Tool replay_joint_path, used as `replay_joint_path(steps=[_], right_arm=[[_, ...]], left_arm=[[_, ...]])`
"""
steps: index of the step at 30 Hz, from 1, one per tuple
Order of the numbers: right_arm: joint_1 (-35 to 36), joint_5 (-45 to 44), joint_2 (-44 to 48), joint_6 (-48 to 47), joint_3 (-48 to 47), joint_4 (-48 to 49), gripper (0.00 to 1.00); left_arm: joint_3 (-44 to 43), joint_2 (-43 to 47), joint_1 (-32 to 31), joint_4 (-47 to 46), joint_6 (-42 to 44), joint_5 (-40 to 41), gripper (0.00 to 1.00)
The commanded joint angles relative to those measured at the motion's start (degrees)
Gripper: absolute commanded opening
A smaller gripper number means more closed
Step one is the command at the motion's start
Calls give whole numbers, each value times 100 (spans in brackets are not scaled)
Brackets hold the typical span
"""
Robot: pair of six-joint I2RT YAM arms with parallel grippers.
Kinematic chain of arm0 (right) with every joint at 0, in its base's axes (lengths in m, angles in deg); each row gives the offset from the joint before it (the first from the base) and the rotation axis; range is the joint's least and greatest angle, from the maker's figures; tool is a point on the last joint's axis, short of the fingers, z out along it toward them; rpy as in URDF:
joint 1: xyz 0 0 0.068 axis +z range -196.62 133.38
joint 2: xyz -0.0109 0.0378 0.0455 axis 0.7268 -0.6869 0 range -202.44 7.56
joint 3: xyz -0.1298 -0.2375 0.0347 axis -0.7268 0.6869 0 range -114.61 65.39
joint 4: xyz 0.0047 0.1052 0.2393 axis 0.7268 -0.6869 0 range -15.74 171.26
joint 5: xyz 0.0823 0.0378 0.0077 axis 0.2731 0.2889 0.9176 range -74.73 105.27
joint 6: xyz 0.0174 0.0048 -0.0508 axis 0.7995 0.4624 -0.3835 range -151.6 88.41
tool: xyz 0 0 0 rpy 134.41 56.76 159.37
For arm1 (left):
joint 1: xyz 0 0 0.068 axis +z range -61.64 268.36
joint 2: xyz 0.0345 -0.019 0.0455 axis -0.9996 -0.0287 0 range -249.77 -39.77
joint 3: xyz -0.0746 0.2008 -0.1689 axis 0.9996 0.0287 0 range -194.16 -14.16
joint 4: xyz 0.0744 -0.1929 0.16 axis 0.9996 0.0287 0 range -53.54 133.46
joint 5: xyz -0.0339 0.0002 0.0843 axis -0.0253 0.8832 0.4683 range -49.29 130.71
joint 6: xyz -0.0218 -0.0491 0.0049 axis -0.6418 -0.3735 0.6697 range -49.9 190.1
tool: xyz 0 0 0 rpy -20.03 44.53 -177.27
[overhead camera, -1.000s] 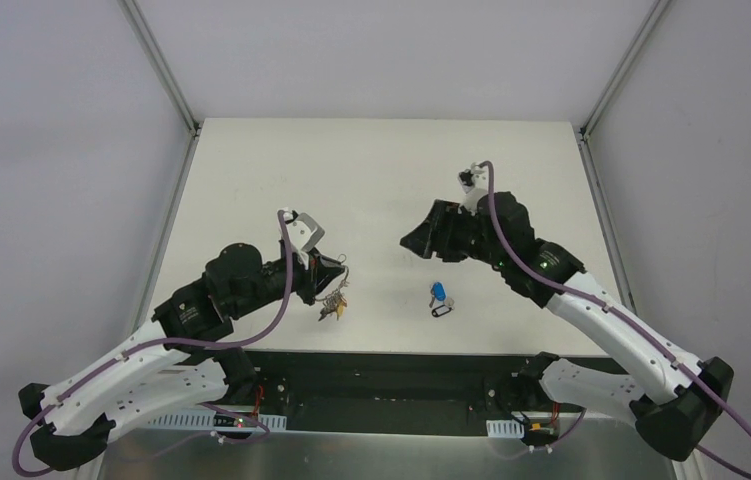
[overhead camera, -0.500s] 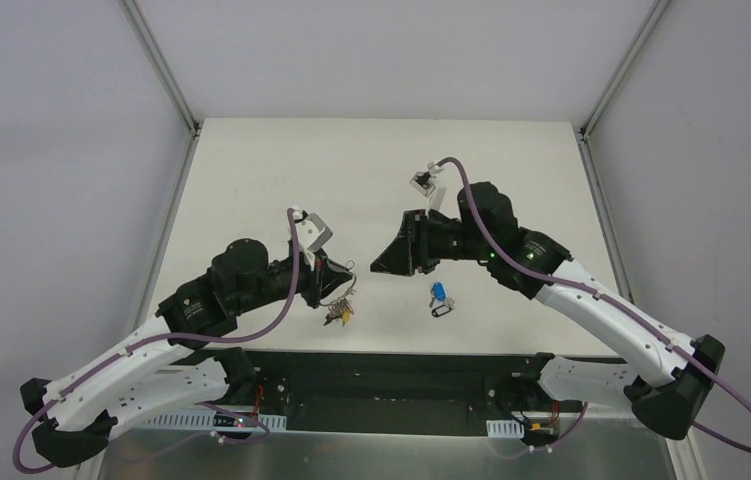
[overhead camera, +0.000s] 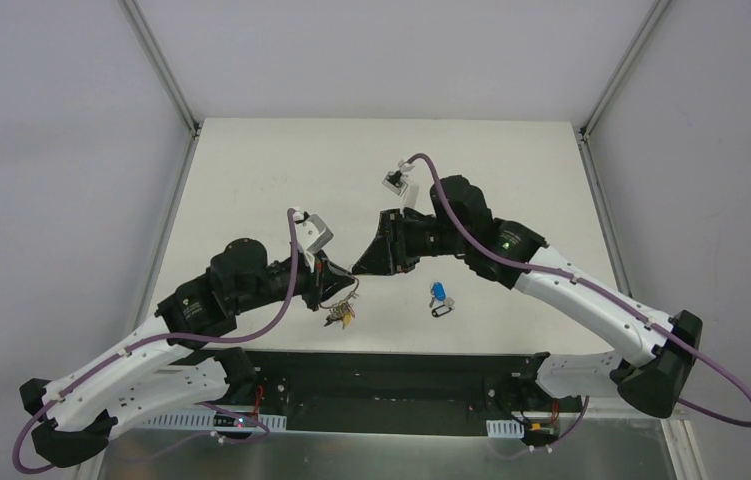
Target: Put the keys on the keyring
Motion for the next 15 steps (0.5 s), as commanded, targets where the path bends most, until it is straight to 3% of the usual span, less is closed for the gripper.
replay_joint_path(steps=[1, 4, 15], right_arm=[[75, 91, -65, -39, -352, 113, 31], [98, 61, -81, -58, -422, 51, 25], [172, -20, -231, -108, -559, -109, 18]], left_arm=[[-234, 100, -34, -247, -73, -138, 0], [-232, 130, -38, -238, -74, -152, 0], [-215, 185, -35, -240, -112, -235, 0]])
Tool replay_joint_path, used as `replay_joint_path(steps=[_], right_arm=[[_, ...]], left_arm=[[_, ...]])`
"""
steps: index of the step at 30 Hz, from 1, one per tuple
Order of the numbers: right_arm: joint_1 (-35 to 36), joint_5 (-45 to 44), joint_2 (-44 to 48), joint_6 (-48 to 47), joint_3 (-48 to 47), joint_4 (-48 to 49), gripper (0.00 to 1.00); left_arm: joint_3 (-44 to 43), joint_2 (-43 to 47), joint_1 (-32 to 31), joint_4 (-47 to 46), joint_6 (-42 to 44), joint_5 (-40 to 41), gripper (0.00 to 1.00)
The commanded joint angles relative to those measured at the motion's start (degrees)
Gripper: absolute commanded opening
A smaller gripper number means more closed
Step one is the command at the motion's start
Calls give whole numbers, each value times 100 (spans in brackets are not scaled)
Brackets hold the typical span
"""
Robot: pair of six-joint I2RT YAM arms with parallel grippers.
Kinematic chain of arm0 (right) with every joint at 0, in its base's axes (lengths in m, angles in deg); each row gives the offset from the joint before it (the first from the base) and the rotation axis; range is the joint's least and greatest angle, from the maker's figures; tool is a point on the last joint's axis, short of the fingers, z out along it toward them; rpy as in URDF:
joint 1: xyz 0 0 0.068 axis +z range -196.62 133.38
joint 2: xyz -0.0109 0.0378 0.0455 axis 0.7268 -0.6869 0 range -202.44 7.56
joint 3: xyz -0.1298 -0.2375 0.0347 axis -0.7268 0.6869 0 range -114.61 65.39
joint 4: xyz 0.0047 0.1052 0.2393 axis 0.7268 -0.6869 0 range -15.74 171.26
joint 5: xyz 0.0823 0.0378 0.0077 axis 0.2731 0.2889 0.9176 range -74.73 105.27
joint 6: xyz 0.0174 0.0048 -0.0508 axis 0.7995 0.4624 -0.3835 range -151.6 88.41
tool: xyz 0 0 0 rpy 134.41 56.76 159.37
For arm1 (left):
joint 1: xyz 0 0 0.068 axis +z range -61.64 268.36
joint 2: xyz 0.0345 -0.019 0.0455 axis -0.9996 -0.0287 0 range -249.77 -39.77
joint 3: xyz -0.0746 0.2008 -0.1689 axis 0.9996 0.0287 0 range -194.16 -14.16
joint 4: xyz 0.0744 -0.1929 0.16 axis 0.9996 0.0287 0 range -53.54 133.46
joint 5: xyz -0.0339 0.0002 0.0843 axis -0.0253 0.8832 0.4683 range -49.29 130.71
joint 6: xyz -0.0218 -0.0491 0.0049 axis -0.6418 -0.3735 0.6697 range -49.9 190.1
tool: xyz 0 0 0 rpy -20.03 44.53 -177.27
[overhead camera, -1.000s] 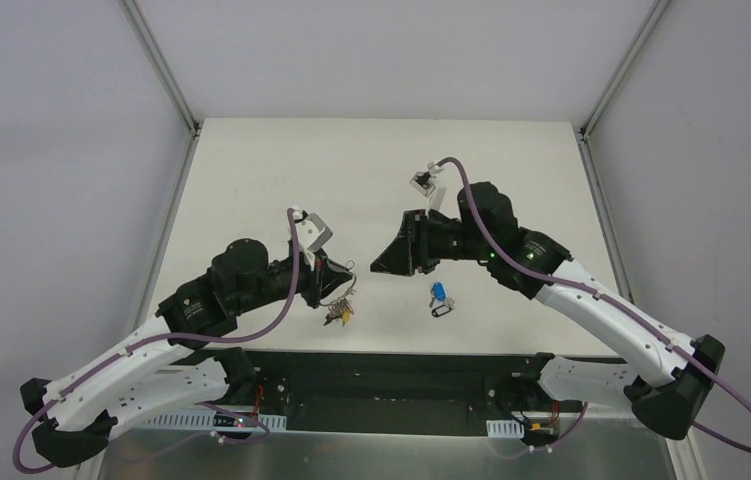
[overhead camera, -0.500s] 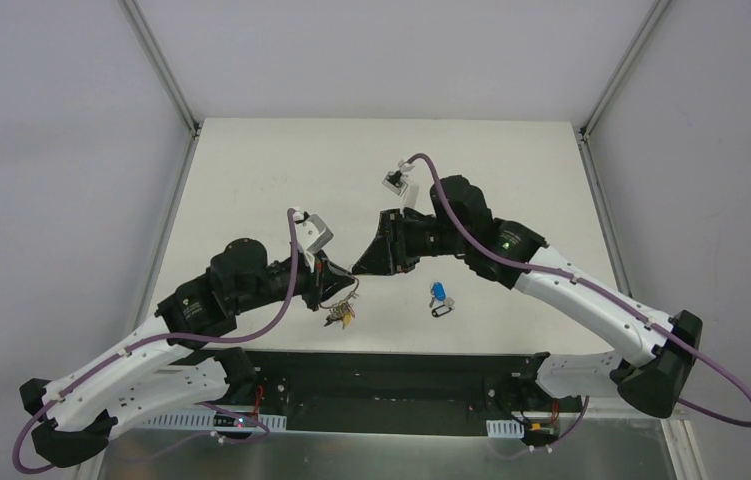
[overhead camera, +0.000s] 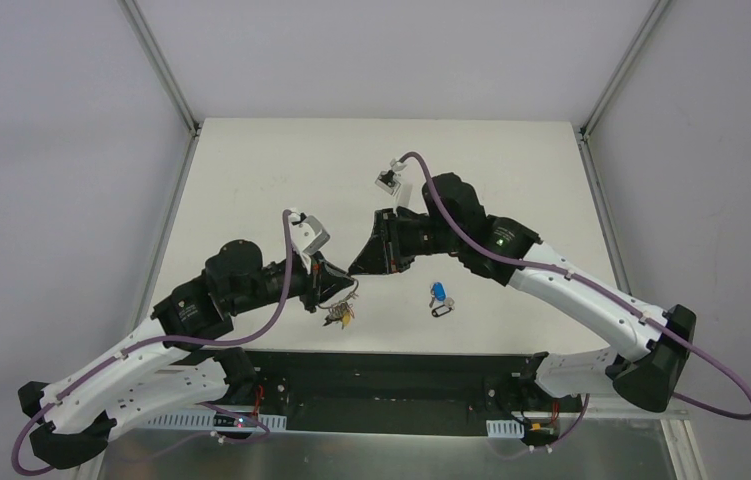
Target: Put the keys on the keyring
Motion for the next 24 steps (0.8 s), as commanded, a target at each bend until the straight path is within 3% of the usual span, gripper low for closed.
replay_joint_path(steps=[1, 4, 11, 18, 24], right_arm=[[57, 5, -23, -90, -303, 19, 15], [68, -37, -28, -125, -346, -39, 0], [159, -273, 132, -162, -359, -97, 0], [280, -751, 37, 15, -809, -818, 0], [411, -1094, -146, 200, -1219, -1447, 0]], left_arm=[[-215, 81, -36, -245, -104, -132, 0], [-196, 97, -43, -242, -106, -125, 0], [-140, 157, -42, -205, -61, -133, 0], [-5, 314, -31, -112, 323, -240, 25], [96, 333, -38, -66, 628, -222, 32]])
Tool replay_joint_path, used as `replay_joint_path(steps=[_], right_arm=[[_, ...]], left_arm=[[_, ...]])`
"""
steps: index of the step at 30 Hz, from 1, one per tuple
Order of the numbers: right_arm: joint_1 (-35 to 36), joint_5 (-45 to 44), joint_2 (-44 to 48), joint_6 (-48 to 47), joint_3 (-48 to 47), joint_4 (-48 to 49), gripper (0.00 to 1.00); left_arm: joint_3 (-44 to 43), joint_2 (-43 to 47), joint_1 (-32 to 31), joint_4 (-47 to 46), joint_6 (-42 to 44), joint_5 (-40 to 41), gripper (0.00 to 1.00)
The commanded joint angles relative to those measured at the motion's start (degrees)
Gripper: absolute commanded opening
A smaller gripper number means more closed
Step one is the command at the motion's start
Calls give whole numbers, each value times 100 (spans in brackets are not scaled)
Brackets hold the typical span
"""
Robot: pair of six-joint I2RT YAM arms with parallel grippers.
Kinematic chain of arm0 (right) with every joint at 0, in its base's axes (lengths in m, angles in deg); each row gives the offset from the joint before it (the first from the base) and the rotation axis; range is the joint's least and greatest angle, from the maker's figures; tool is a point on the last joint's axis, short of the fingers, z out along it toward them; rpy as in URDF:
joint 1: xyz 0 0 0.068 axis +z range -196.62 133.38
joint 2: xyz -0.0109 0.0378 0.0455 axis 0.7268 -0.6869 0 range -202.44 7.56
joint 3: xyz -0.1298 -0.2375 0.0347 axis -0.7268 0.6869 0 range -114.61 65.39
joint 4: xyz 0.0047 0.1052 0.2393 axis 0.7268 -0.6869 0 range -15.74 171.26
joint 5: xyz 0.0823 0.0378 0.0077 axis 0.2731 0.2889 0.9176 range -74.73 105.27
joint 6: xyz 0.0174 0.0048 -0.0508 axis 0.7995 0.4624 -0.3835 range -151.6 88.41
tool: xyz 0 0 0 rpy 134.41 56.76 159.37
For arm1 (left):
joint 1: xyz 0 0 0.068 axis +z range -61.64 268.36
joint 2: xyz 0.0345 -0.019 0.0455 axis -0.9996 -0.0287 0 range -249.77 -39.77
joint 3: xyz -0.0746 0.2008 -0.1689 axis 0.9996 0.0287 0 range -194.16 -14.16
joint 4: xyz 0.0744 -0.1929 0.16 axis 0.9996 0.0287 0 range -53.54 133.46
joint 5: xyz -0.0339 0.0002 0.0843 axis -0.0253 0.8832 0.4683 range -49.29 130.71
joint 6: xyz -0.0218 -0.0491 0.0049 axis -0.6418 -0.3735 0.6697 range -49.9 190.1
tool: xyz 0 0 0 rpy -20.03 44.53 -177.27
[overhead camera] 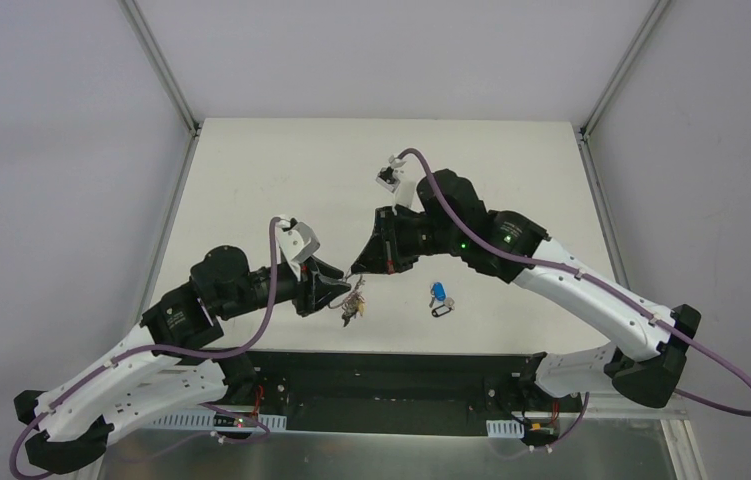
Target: Put the keys on the keyring
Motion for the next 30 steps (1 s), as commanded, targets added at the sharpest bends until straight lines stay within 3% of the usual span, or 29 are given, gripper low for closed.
replay_joint_path(steps=[1, 10, 30], right_arm=[[100, -323, -53, 238, -459, -393, 0], [162, -442, -275, 401, -735, -892, 0], [200, -403, -306, 493, -834, -943, 0]], left_arm=[[64, 5, -34, -91, 332, -98, 33], [-23, -164, -38, -134, 497, -168, 33], [26, -249, -39, -247, 487, -98, 32]])
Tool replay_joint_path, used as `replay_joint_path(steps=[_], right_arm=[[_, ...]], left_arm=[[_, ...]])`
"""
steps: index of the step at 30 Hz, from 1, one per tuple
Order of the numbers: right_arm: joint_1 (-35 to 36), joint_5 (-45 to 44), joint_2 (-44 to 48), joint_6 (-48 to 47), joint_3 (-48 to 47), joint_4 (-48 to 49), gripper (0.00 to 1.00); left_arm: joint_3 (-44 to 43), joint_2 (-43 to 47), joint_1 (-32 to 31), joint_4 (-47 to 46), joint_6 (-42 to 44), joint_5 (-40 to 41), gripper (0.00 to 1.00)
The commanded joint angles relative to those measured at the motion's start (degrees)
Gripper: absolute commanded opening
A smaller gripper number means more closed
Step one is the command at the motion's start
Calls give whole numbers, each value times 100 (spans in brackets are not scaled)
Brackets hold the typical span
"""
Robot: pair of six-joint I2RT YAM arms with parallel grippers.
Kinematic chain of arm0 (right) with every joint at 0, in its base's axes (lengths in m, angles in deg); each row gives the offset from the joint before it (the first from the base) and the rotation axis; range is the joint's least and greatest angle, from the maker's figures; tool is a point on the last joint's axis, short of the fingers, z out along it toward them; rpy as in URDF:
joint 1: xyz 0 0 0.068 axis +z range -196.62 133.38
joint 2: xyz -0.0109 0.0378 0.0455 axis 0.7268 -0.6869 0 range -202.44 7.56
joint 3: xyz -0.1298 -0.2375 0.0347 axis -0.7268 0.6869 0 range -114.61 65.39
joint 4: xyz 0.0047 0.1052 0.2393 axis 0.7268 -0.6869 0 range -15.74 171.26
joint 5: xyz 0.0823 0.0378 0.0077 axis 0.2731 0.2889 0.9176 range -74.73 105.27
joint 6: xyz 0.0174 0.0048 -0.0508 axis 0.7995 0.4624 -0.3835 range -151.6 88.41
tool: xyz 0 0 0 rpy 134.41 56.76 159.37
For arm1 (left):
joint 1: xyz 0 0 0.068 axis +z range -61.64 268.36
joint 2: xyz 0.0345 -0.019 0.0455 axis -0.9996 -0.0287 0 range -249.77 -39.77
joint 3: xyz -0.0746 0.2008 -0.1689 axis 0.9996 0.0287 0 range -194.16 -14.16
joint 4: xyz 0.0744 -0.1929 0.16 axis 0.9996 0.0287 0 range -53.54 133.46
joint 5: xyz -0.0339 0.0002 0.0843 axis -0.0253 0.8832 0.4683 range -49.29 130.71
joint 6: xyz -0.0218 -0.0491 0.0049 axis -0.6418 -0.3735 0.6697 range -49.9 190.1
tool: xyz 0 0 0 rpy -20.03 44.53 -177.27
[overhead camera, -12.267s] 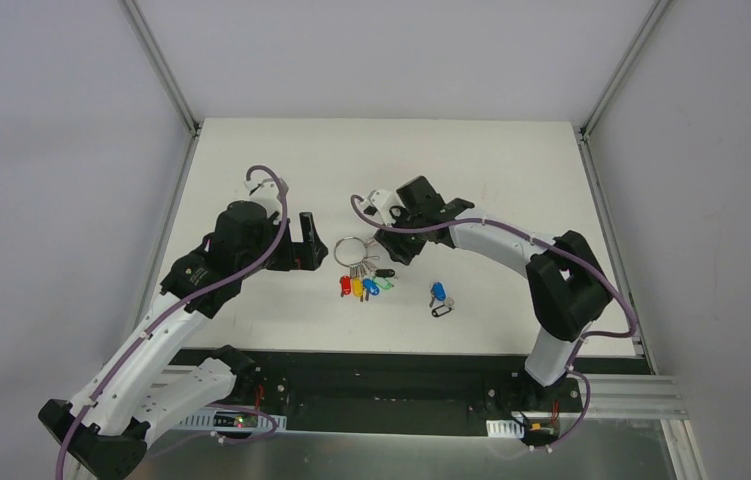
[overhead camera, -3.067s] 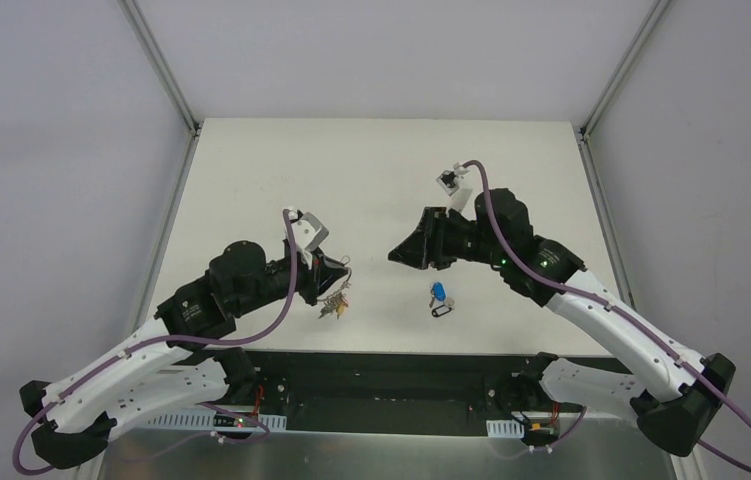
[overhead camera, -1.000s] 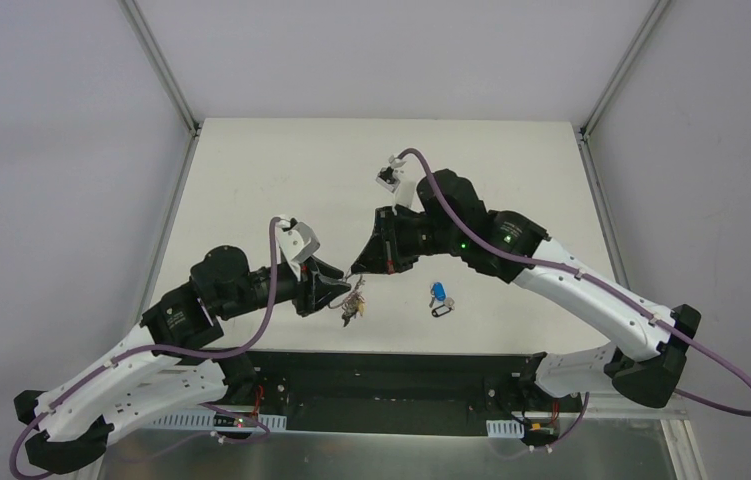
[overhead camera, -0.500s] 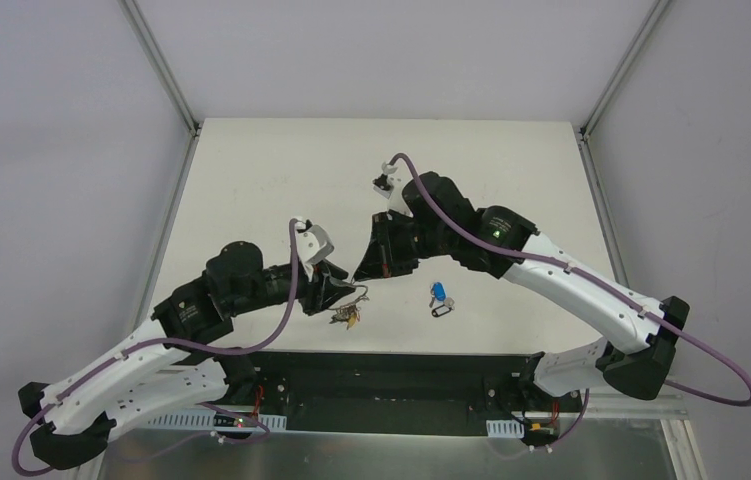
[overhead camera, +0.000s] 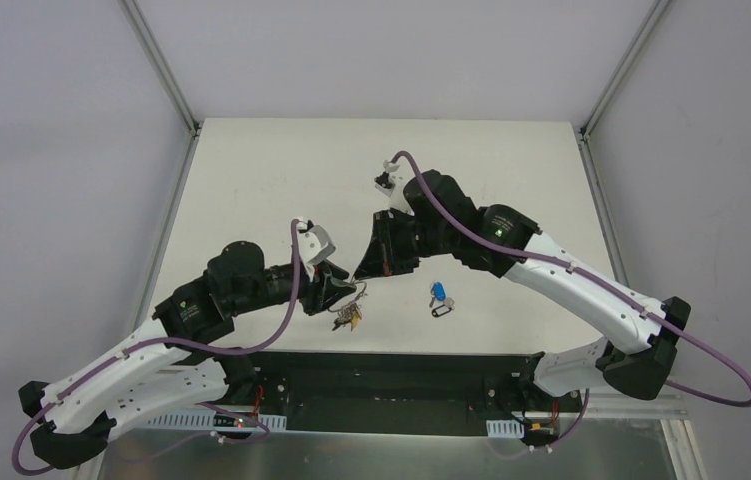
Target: Put the keys on the keyring
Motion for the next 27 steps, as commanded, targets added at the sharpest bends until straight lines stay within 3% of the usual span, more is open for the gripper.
replay_joint_path(steps=[1, 27], right_arm=[[45, 45, 40, 132, -297, 71, 0], [117, -22, -145, 237, -411, 51, 0]], left_arm=[[-13, 58, -44, -246, 44, -37, 32], [73, 342, -40, -323, 89, -156, 35]])
